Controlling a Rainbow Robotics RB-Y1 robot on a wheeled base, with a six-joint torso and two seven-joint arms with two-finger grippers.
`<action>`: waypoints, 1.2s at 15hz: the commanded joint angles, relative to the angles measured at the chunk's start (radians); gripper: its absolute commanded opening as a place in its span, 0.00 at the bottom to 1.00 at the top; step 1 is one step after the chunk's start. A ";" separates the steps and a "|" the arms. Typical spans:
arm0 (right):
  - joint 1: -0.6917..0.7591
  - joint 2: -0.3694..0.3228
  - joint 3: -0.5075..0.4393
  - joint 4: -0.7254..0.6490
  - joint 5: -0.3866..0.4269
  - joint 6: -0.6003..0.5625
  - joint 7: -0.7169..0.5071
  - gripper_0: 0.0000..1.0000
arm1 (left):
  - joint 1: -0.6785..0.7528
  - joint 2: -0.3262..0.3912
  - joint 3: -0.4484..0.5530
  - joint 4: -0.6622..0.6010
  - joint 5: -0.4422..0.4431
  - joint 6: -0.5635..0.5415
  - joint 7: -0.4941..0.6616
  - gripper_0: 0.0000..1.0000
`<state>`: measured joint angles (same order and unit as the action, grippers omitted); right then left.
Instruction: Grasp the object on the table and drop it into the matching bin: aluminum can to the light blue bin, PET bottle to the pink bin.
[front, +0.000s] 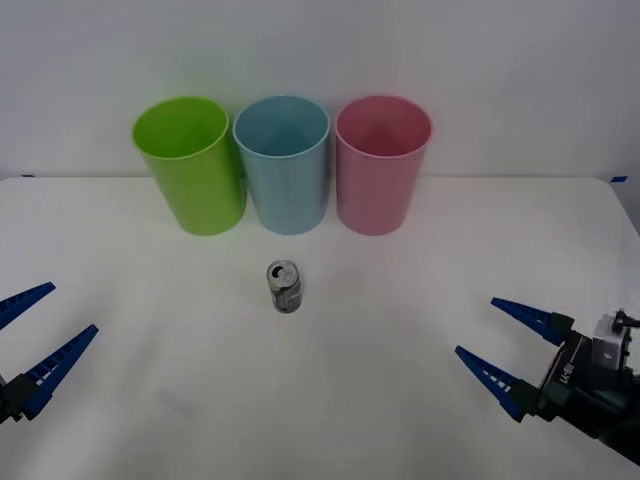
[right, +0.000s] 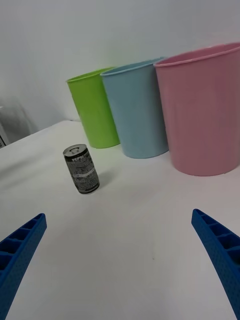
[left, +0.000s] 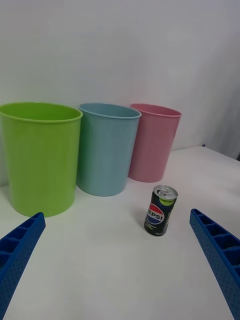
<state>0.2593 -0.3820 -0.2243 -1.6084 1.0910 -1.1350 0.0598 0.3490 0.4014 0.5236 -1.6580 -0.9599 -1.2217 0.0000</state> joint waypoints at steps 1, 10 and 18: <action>-0.055 0.071 0.013 0.047 0.072 -0.008 0.026 1.00 | 0.000 0.000 0.000 0.000 0.000 0.000 0.000 1.00; -0.117 0.126 0.189 0.067 0.122 0.141 0.120 1.00 | 0.000 0.000 0.000 0.000 0.000 0.000 0.000 1.00; -0.272 0.158 0.261 0.254 0.119 0.208 0.279 1.00 | 0.000 0.000 0.000 0.000 0.000 0.000 0.000 1.00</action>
<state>0.0006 -0.2295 0.0299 -1.3706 1.2107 -0.9359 0.3334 0.3490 0.4014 0.5236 -1.6580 -0.9599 -1.2217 0.0000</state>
